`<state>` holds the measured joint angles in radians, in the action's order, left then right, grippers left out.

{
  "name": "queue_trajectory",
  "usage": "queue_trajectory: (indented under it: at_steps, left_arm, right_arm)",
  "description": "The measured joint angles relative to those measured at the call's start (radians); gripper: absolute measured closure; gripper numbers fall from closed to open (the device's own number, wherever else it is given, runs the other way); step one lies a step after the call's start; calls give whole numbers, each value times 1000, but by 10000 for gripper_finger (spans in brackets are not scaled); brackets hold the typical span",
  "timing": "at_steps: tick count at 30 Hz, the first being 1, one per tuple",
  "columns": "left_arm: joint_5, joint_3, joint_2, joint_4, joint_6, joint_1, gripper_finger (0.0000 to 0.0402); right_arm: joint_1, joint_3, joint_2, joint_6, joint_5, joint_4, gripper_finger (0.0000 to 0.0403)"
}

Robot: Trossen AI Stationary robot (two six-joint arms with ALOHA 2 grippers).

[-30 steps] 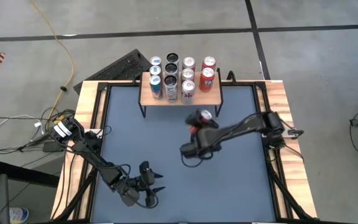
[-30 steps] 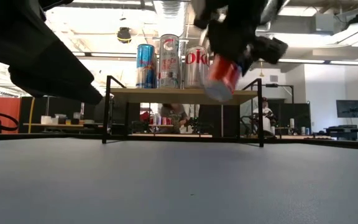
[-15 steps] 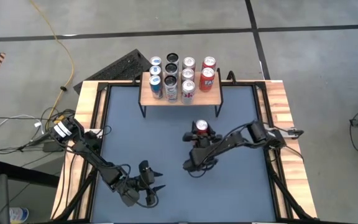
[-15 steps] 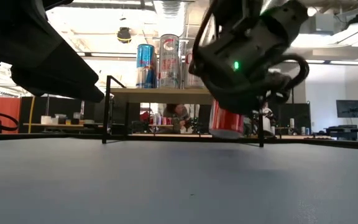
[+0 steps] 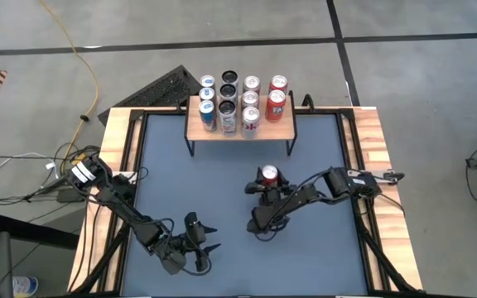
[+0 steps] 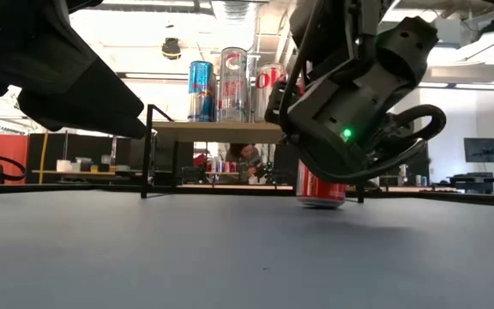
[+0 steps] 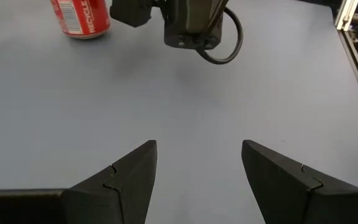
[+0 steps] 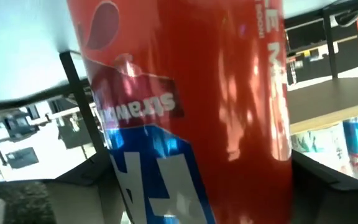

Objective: Place canned beverage on shelf
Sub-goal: Put the orange soda can on the shelf aligned with the other orange soda can

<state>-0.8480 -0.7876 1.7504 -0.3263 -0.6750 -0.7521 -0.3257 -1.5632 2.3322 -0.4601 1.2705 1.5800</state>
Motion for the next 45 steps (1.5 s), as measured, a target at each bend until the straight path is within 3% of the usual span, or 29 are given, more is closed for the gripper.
queue_trajectory:
  at_steps: [12,28,34,39,45]
  left_arm:
    - [39,0,0,-5,18,0,177]
    - [59,0,0,-32,38,0,177]
    - [58,0,0,-32,35,-1,177]
    - [57,0,0,-31,30,0,177]
    - [44,0,0,-31,26,0,177]
  right_arm:
    - [-36,-39,-23,102,-95,-16,49]
    - [-81,-180,-23,316,-275,-19,45]
    - [-121,-234,-22,328,-278,-13,45]
    - [-155,-262,-22,334,-347,-11,46]
    - [-173,-261,-33,509,-384,-11,46]
